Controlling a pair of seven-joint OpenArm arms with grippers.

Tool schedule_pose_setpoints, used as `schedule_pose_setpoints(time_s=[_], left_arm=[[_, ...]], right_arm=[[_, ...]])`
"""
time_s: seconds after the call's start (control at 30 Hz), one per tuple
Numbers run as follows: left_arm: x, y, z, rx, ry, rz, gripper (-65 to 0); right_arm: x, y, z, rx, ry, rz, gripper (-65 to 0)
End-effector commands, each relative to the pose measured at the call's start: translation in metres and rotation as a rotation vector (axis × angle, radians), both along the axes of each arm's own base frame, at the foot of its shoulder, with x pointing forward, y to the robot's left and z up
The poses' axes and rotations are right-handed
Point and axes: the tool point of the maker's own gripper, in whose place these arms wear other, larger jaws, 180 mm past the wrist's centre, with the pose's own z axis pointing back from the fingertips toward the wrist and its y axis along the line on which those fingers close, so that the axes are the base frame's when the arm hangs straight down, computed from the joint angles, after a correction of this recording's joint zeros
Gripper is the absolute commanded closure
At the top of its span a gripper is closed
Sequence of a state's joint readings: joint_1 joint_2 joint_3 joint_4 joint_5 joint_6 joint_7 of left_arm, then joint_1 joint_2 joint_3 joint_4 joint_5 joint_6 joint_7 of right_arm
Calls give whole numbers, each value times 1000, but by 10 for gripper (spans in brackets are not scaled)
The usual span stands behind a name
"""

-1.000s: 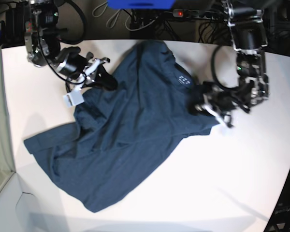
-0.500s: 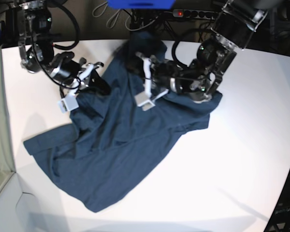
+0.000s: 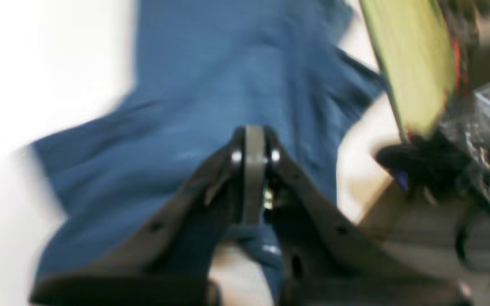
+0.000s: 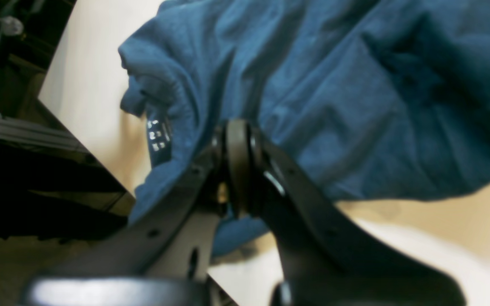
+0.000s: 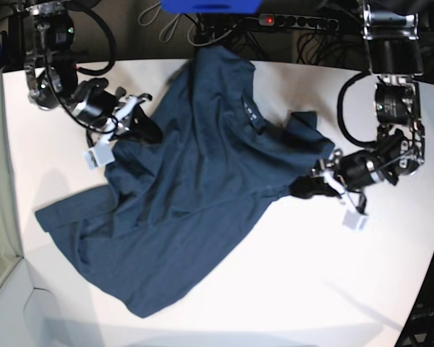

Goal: Layout the t-shirt on the table in an organized manner, then fold the t-shirt properly
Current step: 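Release and regrasp the shirt side with the left gripper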

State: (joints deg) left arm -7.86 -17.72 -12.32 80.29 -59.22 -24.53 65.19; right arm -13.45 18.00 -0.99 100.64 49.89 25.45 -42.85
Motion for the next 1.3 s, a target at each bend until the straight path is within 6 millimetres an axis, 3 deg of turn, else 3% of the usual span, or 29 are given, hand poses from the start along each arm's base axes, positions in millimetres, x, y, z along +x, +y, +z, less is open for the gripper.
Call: schedule_pose_setpoints(time_s=[0.0, 0.1, 0.27, 0.43, 0.8, 1.03, 1.27], left_arm=[[16, 7, 12, -9, -39, 28, -5], [20, 22, -11, 99, 14, 49, -2], [15, 22, -46, 279, 75, 48, -2], [22, 10, -55, 384, 80, 36, -2], [55, -2, -26, 389, 9, 42, -2], [56, -2, -64, 337, 131, 52, -2], [58, -3, -73, 314, 130, 76, -2]], right_arm=[[6, 2, 13, 25, -45, -2, 0], [6, 2, 13, 25, -45, -2, 0], [5, 2, 12, 25, -40, -2, 0], [4, 1, 10, 23, -37, 0, 0], [3, 0, 9, 17, -30, 2, 0], [3, 0, 9, 15, -30, 1, 0], [3, -1, 8, 15, -29, 1, 0]])
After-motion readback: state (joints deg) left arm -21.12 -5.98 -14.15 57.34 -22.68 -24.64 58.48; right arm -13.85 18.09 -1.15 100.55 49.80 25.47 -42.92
